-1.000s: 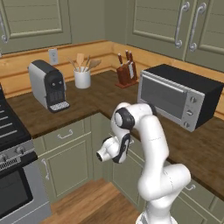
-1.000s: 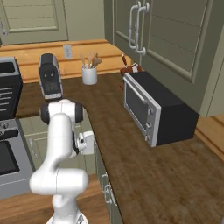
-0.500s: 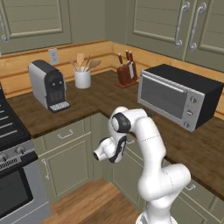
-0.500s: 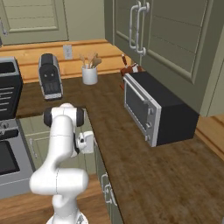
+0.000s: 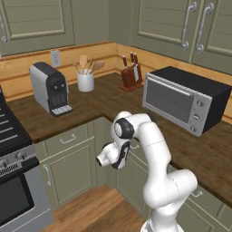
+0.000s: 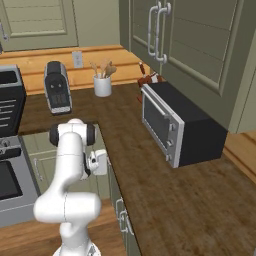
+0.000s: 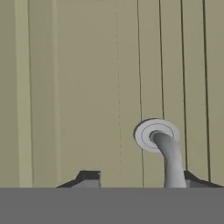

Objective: Take a straw from the drawer in front and place it inside the glass cup on the dining counter.

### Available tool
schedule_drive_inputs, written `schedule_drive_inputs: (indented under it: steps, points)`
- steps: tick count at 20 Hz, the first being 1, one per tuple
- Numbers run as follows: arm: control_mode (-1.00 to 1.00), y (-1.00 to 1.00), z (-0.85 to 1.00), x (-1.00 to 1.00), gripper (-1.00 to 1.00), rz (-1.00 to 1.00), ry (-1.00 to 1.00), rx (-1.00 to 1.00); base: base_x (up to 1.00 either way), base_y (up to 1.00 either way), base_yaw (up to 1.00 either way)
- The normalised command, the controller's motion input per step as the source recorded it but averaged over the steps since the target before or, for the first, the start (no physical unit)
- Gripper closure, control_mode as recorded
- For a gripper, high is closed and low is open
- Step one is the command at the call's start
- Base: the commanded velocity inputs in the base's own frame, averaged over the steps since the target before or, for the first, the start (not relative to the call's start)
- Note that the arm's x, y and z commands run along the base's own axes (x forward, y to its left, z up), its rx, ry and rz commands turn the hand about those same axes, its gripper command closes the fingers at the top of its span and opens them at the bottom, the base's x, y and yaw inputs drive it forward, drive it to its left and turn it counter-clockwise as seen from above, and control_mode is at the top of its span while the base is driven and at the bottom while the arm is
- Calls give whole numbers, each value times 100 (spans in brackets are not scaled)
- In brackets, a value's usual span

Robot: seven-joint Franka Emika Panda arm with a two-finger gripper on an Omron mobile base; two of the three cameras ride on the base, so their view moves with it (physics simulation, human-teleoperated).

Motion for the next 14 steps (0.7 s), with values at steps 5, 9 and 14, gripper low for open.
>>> schedule_drive_inputs:
  steps: [5, 9, 14]
  points:
    - [-100, 24, 7, -25, 100, 0, 0, 0, 0, 0, 0]
    - [-100, 69, 9, -47, 100, 0, 0, 0, 0, 0, 0]
    - [-100, 95, 2, -52, 100, 1, 1, 0, 0, 0, 0]
